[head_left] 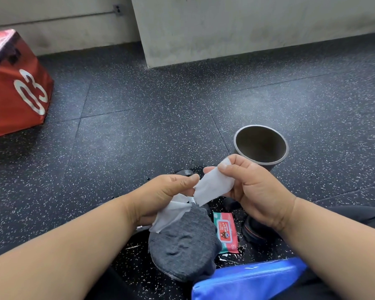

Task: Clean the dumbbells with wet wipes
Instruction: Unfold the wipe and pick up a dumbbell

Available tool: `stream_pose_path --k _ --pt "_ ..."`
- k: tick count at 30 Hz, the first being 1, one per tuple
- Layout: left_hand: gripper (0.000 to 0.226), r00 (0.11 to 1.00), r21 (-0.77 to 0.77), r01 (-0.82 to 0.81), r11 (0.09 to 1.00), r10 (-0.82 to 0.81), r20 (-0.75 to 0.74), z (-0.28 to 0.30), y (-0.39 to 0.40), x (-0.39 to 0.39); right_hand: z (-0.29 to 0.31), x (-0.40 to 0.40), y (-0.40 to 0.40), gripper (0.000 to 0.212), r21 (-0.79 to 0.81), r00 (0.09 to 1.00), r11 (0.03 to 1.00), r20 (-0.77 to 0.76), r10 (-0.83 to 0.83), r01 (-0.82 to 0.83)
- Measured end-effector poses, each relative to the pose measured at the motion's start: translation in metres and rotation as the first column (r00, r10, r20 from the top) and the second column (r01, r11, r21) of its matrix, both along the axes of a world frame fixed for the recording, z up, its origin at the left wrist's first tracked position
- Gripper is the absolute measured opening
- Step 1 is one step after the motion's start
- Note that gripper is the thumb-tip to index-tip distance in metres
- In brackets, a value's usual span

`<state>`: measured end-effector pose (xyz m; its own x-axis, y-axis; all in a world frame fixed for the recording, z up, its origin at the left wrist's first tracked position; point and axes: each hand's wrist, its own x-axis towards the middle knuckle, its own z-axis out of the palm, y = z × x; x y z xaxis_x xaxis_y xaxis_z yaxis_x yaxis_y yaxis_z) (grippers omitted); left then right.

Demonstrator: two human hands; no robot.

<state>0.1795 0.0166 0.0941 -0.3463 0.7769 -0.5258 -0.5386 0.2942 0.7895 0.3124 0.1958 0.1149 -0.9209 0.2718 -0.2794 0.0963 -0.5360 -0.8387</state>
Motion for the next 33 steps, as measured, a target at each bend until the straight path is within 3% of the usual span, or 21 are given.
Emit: stream_pose_path --k 3,4,11,16,17,22,25,29,33 --pt "0.024 0.998 0.018 -0.051 0.999 0.052 -0.036 -0.003 0.001 0.0 0.001 0.0 0.001 0.005 0.003 1.0 1.0 -0.002 0.0 0.0" --pt "0.019 0.997 0.024 -0.073 0.997 0.074 -0.033 -0.002 0.001 -0.001 0.001 0.0 0.002 0.006 0.002 1.0 1.0 0.001 -0.003 0.003" --pt "0.019 0.97 0.092 -0.221 0.971 0.228 -0.08 -0.003 0.004 -0.001 -0.007 -0.004 0.006 0.02 0.042 0.995 0.997 0.075 -0.068 0.065" --pt "0.019 0.965 0.111 -0.181 0.977 0.198 -0.171 -0.006 0.004 -0.001 -0.017 -0.008 0.009 0.008 -0.038 0.994 0.999 0.113 0.002 0.002" --pt "0.017 0.963 0.102 -0.172 0.98 0.189 -0.19 -0.006 0.005 0.0 -0.02 -0.008 0.01 0.004 -0.027 0.992 1.0 0.128 0.014 -0.01" --pt "0.024 0.94 -0.02 -0.218 0.976 0.205 -0.272 -0.007 0.004 -0.002 -0.041 -0.013 0.019 0.025 0.15 0.963 0.985 0.242 -0.12 0.086" --pt "0.04 0.895 -0.069 -0.299 0.952 0.255 -0.365 -0.008 0.004 -0.009 -0.064 -0.014 0.039 0.026 0.312 0.926 0.944 0.315 -0.21 0.108" --pt "0.031 0.886 -0.081 -0.327 0.942 0.275 -0.373 -0.007 0.002 -0.017 -0.111 -0.013 0.07 0.02 0.472 0.834 0.88 0.461 -0.302 0.058" --pt "0.027 0.896 -0.085 -0.303 0.949 0.254 -0.364 -0.004 0.004 -0.014 -0.166 -0.011 0.084 0.013 0.388 0.737 0.922 0.626 -0.255 -0.011"
